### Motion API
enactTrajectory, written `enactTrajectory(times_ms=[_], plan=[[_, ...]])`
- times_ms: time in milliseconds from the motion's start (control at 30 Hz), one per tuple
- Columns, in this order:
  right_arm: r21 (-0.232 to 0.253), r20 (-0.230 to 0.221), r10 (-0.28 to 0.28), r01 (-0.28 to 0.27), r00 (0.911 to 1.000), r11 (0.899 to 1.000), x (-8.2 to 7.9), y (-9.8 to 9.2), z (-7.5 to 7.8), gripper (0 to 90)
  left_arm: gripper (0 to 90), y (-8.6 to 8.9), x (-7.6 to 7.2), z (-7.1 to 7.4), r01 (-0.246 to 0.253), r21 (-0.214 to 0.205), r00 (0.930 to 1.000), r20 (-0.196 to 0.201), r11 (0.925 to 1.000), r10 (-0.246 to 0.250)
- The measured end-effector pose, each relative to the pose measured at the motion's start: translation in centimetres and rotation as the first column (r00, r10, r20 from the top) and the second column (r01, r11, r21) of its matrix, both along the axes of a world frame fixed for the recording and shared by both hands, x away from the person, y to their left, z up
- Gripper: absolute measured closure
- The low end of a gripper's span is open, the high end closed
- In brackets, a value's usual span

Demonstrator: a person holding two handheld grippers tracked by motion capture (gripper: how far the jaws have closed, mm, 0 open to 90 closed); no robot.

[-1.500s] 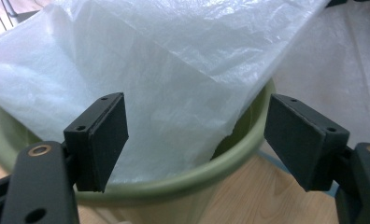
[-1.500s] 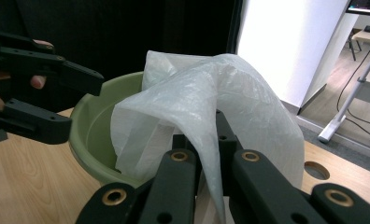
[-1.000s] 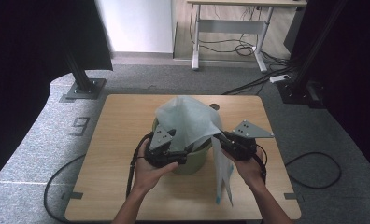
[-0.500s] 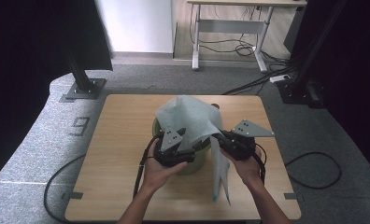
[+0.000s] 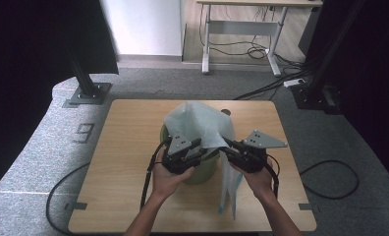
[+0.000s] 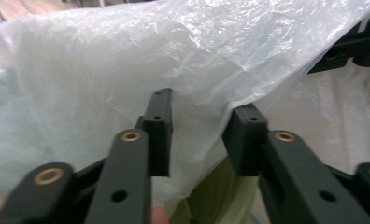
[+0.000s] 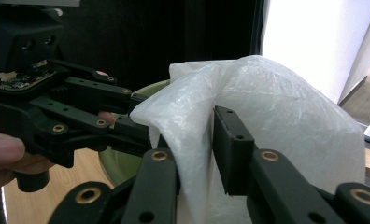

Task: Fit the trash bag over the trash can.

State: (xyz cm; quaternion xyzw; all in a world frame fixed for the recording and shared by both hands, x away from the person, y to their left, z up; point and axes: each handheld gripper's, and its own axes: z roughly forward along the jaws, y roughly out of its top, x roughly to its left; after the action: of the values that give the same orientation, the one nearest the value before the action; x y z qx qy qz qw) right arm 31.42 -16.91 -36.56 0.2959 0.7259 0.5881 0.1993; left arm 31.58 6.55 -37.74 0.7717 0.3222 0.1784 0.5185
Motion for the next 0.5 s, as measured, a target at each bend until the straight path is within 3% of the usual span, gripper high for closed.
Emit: enactTrajectory(times_ms=[200, 267, 433, 500], plan=[[0.012, -0.004, 0.008, -0.008, 1.0, 1.0, -0.5, 0.0, -1.0, 66.1, 79.2, 0.2, 0.3, 0.0, 0.034, -0.041, 0.9988, -0.035, 0.9986, -0.035], [0.025, 0.0, -0.002, 0.002, 1.0, 1.0, -0.9, 0.0, -1.5, 60.1, 82.9, 0.3, 0.4, 0.1, 0.028, -0.069, 0.9987, -0.041, 0.9972, -0.031], [0.043, 0.009, -0.049, 0.048, 0.9988, 0.998, -2.2, -0.1, -3.1, 46.7, 87.7, 0.4, 0.7, 0.1, 0.016, -0.084, 0.9989, -0.043, 0.9963, -0.019], [0.052, 0.012, -0.053, 0.052, 0.9985, 0.997, -2.8, -0.2, -4.0, 45.4, 88.2, 0.4, 0.8, 0.1, 0.006, -0.091, 0.999, -0.043, 0.9958, -0.01]])
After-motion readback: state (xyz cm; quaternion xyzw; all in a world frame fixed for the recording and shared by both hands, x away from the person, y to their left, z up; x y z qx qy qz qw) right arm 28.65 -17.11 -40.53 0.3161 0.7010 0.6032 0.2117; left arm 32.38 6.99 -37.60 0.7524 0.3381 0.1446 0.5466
